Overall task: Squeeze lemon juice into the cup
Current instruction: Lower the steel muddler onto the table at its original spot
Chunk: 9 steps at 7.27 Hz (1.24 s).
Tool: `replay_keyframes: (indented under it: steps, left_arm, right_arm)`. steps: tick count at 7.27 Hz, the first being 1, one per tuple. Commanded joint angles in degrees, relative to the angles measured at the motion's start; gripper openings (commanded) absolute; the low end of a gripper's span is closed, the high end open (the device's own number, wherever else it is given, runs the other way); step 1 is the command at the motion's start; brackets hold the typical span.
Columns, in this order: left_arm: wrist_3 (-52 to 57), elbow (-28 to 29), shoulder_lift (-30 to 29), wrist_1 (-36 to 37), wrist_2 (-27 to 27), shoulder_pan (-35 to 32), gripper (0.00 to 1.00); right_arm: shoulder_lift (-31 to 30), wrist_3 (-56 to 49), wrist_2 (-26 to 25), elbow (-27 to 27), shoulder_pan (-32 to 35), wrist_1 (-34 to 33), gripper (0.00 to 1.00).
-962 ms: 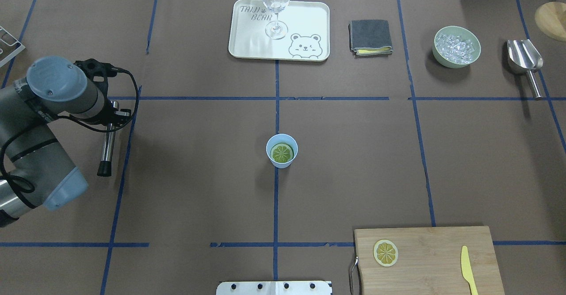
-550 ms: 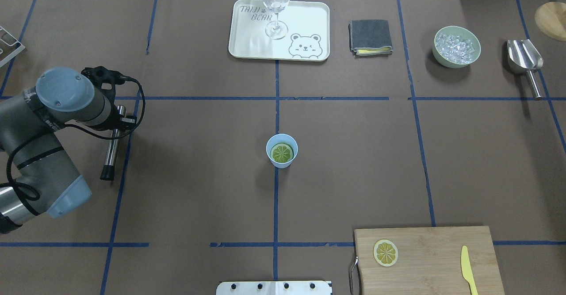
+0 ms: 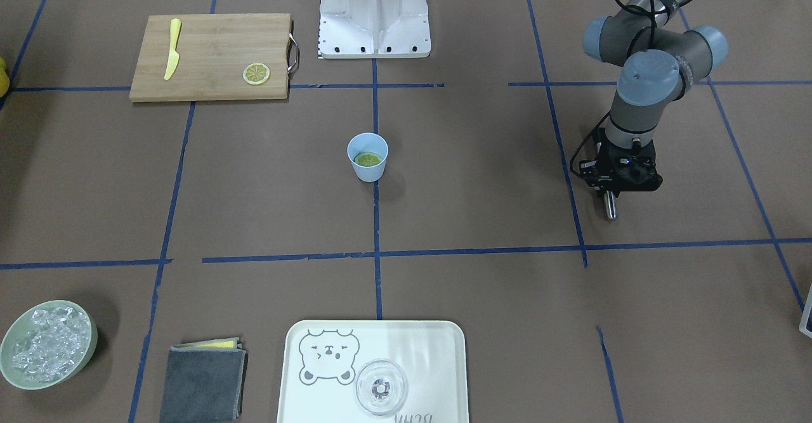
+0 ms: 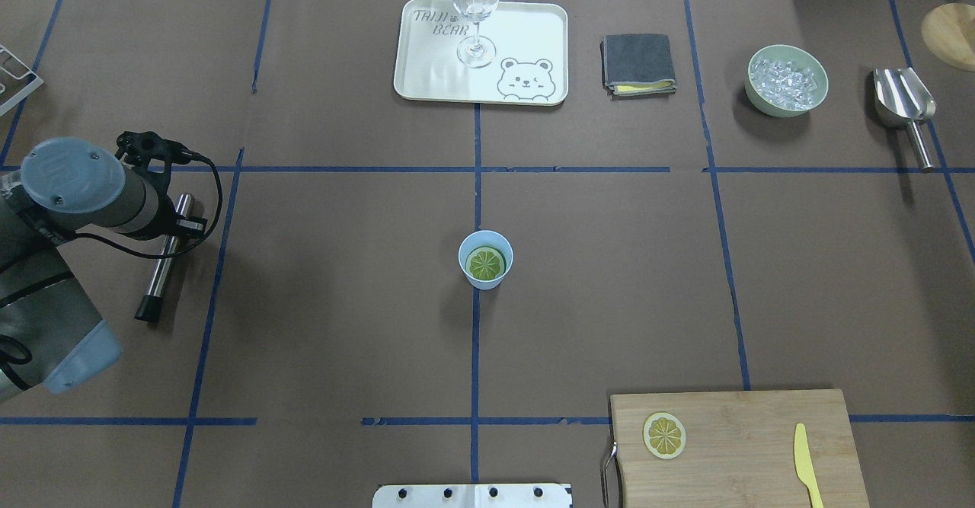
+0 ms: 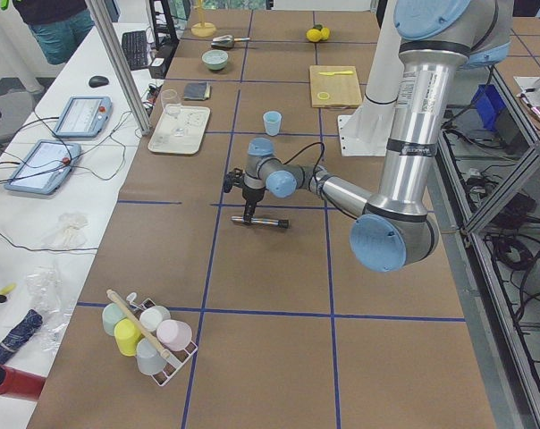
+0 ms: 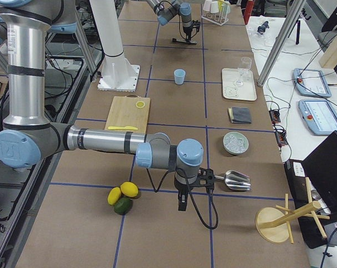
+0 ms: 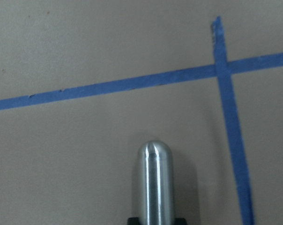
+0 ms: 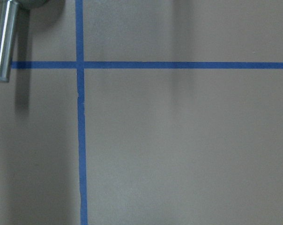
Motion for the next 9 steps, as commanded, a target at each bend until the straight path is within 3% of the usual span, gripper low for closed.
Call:
replay_keyframes:
  steps: [1, 3, 6, 8, 9]
  left_arm:
    - [0.36, -0.22, 0.84, -1.13, -0.4, 0.07, 0.95]
    - [3.25, -0.75, 0.4, -0.69, -1.02, -1.5, 1.0]
    - [4.67, -3.99, 0.14, -0.43, -9.7, -9.3, 1.0]
    - [4.76, -5.58, 0.4, -0.6, -20.05, -18.07, 1.0]
    - [4.76, -5.93, 1.27, -0.6, -21.23, -22.03, 1.0]
  right_arm:
    - [0.15, 0.0, 0.0, 0.17, -0.01, 0.0, 1.0]
    - [0.32, 0.0, -0.09, 0.08, -0.01, 0.0, 1.0]
    - [0.59, 0.0, -0.09, 0.08, -0.01, 0.0, 1.0]
    - [0.59, 0.0, 0.0, -0.01, -0.01, -0.08, 1.0]
    - [0.59, 0.0, 0.0, 0.08, -0.01, 0.0, 1.0]
